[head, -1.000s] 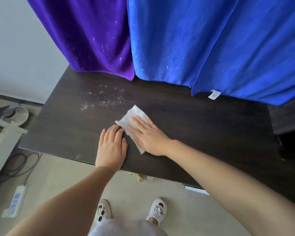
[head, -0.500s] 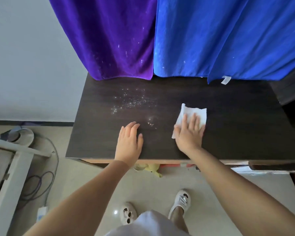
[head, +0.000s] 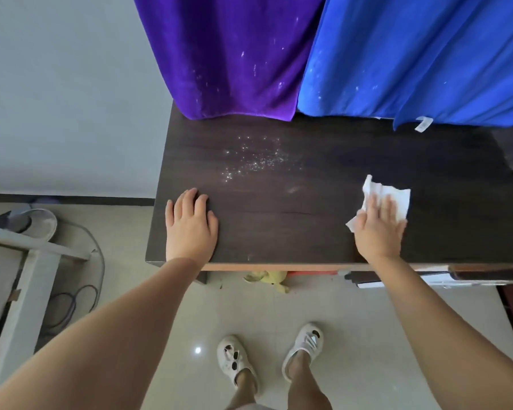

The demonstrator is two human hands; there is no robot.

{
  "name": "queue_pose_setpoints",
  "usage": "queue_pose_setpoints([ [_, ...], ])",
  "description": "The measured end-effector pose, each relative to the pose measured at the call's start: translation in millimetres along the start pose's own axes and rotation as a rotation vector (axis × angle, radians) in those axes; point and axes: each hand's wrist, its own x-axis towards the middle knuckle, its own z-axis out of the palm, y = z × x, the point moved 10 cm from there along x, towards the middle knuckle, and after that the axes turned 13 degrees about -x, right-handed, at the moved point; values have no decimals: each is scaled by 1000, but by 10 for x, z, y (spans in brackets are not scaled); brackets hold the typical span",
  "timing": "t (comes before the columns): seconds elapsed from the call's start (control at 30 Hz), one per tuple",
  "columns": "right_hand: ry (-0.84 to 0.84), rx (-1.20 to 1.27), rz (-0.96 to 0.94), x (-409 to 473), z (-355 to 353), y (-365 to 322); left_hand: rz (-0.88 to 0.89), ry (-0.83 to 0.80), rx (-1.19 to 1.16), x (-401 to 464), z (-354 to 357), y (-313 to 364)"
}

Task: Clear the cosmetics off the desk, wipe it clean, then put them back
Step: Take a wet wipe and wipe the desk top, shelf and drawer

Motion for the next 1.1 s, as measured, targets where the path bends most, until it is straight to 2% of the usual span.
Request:
queue_pose_setpoints([
  [0.03,-44,27,119,-43,24,6,2,0,0,-1,-1,-1],
  [0.07,-33,50,145,-120,31,-147,6,-2,0,-4,2,3],
  [0.1,8,48,81,-226,4,-429,10,-6,-1,-6,8,6],
  [0.2,142,-43,-431,-815,-48,-1701,13,-7,-18,-5,-4,8],
  [0.27,124,-63,-775,-1259,-22,-2312,2,-4,-59,-6,-21,-16],
  [0.33,67,-56,-1015,-1338,-85,-2510,-5,-1,-105,-12,-39,-33],
  [0.37,72,-69,-1062,-1207,-134,-2454,-3,9,-119,-14,-52,-37],
  [0.43,150,-164,-952,-738,-236,-2123,-1,22,-128,-17,-67,-36],
  [0.5,192,-239,-618,-106,-297,-1440,6,26,-122,-21,-59,-24],
  [0.6,-50,-66,-77,183,-135,-495,7,33,-121,-18,-49,-15],
  [0.63,-90,-31,0,102,-64,-497,1,33,-129,-14,-44,-19],
  [0.67,-73,-43,-25,-42,-19,-670,-6,33,-141,-10,-40,-26],
  [0.7,-41,-54,-127,-225,9,-966,-14,35,-157,-8,-45,-33],
  [0.83,160,-109,-738,-1397,-21,-2283,-35,41,-232,-11,-84,-60],
  [0.93,125,-108,-1021,-1843,-5,-2508,-28,6,-262,-11,-90,-54],
  [1.0,126,-65,-997,-1587,-67,-2261,2,-21,-239,-43,-114,-99],
  [1.03,122,-57,-884,-1333,-80,-2006,6,-19,-208,-68,-143,-175],
  [1.1,97,-48,-517,-748,-72,-1260,-61,34,-160,-156,-268,-429],
])
